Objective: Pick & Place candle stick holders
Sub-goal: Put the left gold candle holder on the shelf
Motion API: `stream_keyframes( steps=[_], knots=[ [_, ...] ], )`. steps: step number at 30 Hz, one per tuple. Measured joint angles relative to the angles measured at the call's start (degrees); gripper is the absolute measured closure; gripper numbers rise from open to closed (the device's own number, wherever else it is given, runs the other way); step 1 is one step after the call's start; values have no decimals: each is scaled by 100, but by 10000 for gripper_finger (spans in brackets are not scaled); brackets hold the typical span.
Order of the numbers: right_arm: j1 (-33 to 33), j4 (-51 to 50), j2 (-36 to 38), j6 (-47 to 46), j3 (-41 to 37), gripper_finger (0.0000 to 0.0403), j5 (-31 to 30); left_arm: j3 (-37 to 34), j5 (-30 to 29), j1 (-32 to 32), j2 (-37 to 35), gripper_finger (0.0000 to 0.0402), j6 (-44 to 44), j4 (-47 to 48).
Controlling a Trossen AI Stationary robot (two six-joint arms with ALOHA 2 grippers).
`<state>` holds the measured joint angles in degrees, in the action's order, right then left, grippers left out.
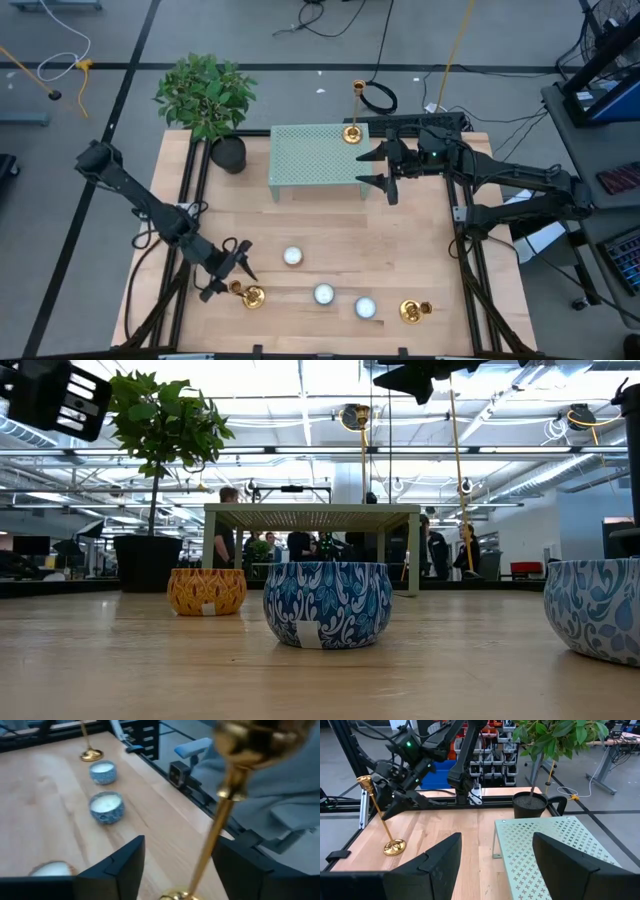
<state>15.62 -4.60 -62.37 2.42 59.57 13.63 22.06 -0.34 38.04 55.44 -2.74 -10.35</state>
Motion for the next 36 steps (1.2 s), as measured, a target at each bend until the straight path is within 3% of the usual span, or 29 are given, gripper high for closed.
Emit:
stream_keyframes(
  steps=[14, 22, 28, 32, 36],
  knots=[
    [0, 0, 0, 0, 0, 164, 0, 0, -12, 177, 321, 390, -32, -920],
    [0, 0, 0, 0, 0, 169, 1, 11, -689, 175, 319, 392, 2, -1740],
    [0, -2, 0, 0, 0, 171, 0, 381, -1206, 102, 319, 393, 233, -1685],
    [0, -1, 0, 0, 0, 172, 2, 758, -1863, -90, 319, 392, 509, -1663],
    [0, -24, 0, 12, 0, 174, 11, 1200, -1906, -470, 316, 393, 874, -1193]
  ],
)
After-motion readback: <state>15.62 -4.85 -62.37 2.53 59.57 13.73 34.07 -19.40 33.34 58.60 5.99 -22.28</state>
